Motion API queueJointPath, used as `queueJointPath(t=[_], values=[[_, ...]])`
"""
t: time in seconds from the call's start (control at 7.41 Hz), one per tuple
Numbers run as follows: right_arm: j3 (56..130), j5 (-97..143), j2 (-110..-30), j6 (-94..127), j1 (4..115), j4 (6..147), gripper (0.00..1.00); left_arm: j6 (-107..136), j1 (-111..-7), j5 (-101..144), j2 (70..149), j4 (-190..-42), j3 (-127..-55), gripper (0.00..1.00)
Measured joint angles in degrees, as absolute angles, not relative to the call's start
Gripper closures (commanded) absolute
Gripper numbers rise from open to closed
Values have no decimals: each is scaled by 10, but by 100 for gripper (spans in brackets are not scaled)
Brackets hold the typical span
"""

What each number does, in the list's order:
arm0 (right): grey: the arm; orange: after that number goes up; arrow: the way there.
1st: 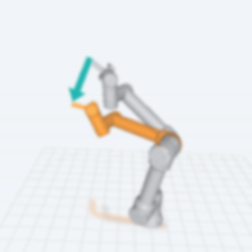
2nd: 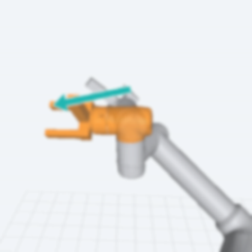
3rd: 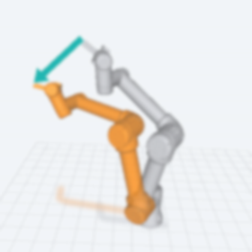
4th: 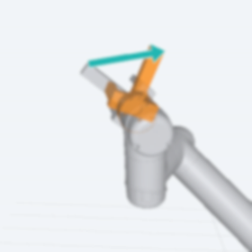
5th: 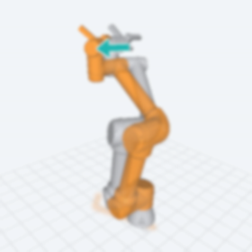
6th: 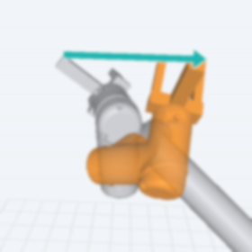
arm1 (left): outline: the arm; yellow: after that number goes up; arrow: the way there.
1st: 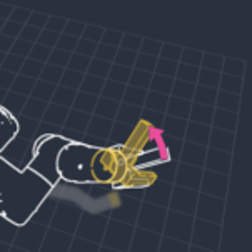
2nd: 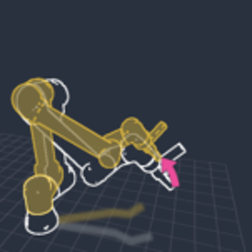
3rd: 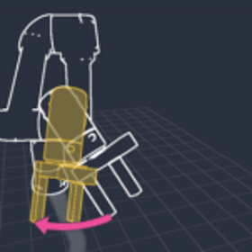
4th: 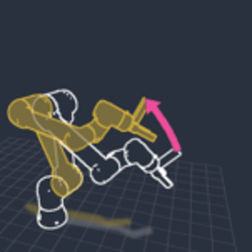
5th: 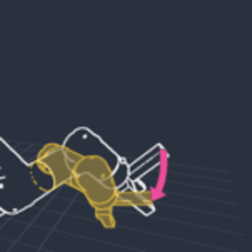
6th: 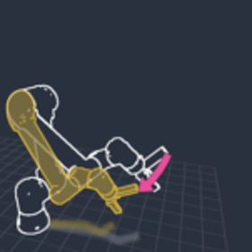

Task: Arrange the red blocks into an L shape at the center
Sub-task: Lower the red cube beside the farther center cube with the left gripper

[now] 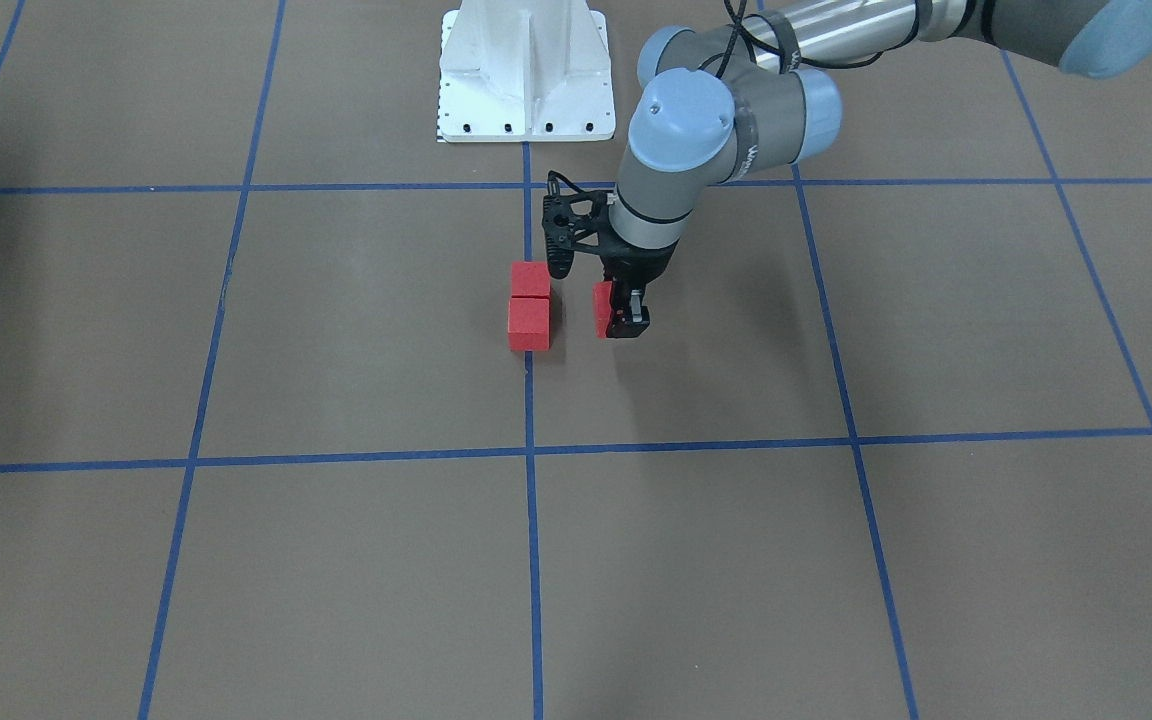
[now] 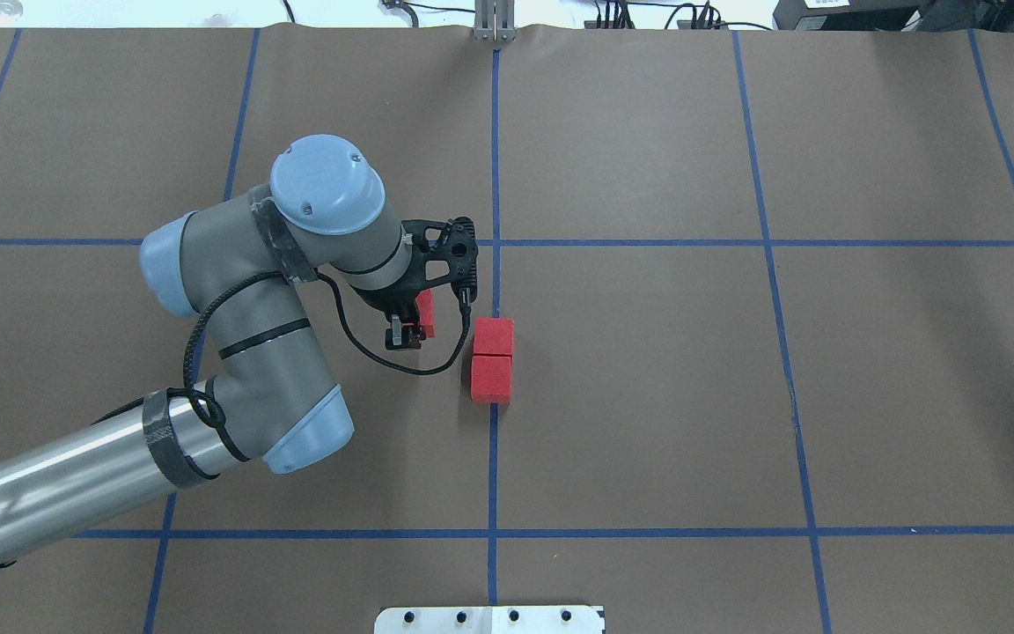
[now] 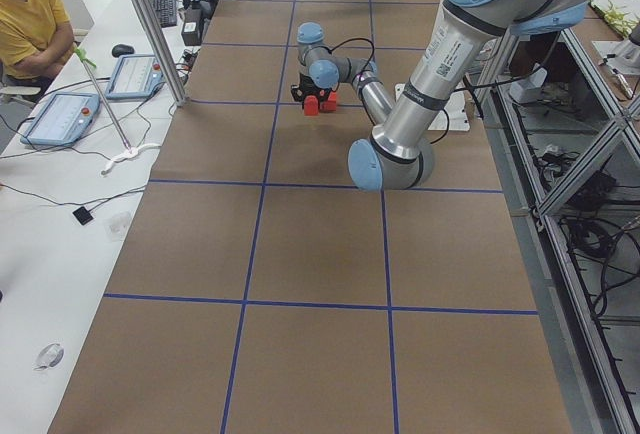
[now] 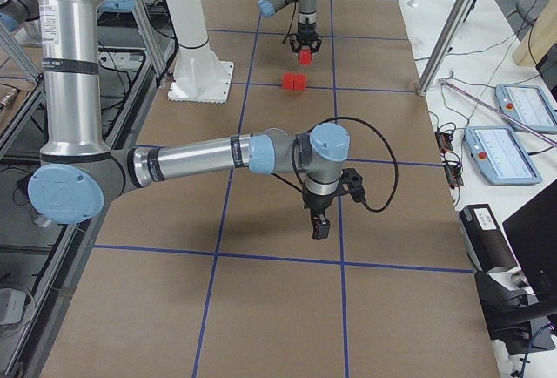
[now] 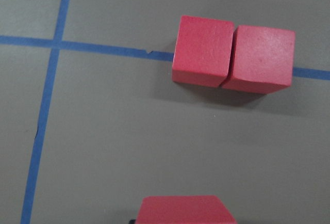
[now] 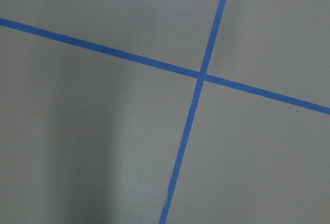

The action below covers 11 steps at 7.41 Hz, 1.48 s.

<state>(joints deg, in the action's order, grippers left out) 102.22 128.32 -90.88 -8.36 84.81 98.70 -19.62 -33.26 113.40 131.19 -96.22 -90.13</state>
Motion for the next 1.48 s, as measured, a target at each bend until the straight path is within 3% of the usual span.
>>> queueJointPath(t=[0.4,0.94,1.48], values=[[1022,1284,-909,-83,848,987,0,-198,-311,1135,1324,-1011,-858,100],[1023,1285,-912,-83,848,987,0,-194,-296,1128,1329,-1025,-850,93],[1022,1285,-913,-83,848,987,0,-194,-294,1117,1337,-1025,-837,92]])
